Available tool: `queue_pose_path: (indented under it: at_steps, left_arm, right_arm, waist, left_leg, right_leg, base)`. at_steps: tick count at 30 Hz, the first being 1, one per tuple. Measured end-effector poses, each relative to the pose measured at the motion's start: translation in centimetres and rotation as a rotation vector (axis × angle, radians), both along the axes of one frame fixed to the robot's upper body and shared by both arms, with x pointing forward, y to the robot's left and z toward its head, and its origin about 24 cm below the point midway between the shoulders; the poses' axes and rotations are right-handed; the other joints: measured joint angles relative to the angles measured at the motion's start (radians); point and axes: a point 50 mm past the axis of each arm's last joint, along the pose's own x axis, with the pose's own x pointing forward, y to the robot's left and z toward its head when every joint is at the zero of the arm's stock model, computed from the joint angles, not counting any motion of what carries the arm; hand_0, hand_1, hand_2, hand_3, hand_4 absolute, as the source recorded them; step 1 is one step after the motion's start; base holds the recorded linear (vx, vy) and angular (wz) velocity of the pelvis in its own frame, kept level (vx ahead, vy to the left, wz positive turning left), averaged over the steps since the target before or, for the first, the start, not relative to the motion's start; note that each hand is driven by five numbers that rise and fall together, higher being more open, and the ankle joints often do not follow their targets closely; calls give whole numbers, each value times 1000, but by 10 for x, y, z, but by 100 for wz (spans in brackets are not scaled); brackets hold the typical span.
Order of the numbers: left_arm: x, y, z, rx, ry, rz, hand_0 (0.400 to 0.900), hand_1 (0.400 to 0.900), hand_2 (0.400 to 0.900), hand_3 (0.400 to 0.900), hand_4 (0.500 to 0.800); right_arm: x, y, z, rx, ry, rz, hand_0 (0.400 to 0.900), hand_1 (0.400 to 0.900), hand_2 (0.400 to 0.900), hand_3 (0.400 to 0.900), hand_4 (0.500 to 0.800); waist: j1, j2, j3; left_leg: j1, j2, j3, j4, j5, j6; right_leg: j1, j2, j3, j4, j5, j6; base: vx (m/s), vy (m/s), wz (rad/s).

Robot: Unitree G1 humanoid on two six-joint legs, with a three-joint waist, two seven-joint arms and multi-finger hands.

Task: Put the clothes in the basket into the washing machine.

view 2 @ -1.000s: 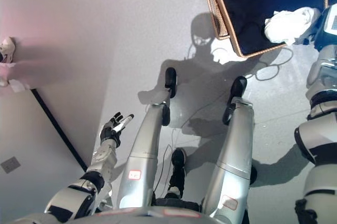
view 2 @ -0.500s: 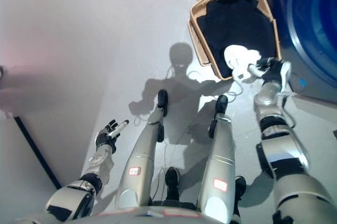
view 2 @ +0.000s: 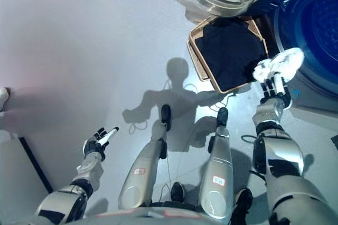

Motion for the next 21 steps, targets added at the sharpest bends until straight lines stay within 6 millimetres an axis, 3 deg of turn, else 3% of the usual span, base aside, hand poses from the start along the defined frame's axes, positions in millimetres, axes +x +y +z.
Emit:
queue_pose_path:
  at_steps: [7, 12, 15, 16, 17, 21]
  left_arm:
    - [-21, -9, -16, -41, 69, -4, 900, 900, 900, 900, 800]
    - [-25, -9, -18, -44, 79, -7, 900, 900, 900, 900, 800]
    - [-25, -10, -18, -44, 76, -13, 900, 900, 900, 900, 800]
    - [-24, -10, -17, -43, 72, -15, 900, 900, 900, 900, 800]
    - [-23, -10, -17, -42, 68, -19, 900, 900, 900, 900, 800]
    - [-23, -14, -18, -44, 72, -33, 900, 900, 900, 900, 800]
  right_arm:
    - [-9, -55, 64, -62, -139, -139, 400, 400, 400, 400, 500]
    - [-24, -89, 128, -111, -258, -259, 400, 400, 400, 400, 500]
    - [-31, -98, 158, -144, -347, -310, 400, 400, 400, 400, 500]
    - [-33, -100, 163, -154, -362, -325, 802, 802, 802, 802, 741]
    - [-35, -102, 164, -156, -364, -332, 900, 900, 900, 900, 800]
    - [-34, -101, 161, -149, -354, -329, 900, 900, 900, 900, 800]
  waist:
    - [37, 77, -50]
    - [34, 83, -54]
    - [28, 83, -54]
    - [27, 82, -55]
    - [26, 82, -55]
    - [26, 81, -55]
  left_leg:
    - [4, 6, 13, -52, 22, -3]
    - [9, 9, 9, -77, 34, -7]
    - [3, 13, 5, -90, 43, -10]
    - [-3, 17, 3, -90, 45, -12]
    - [-8, 22, -1, -90, 47, -16]
    - [-25, 31, -4, -92, 51, -21]
  right_leg:
    - [-35, 10, 18, 6, 0, 0]
    - [-48, 16, 23, 17, -2, 1]
    - [-63, 24, 21, 26, -3, -1]
    - [-69, 28, 19, 32, -5, -4]
    - [-74, 33, 15, 37, -7, -7]
    - [-108, 35, 15, 71, -20, -19]
  base:
    - [42, -34, -6]
    - [17, -56, 0]
    - [-12, -68, 5]
    - [-4, -68, 1]
    - [-2, -55, -2]
    - [-3, -21, -3]
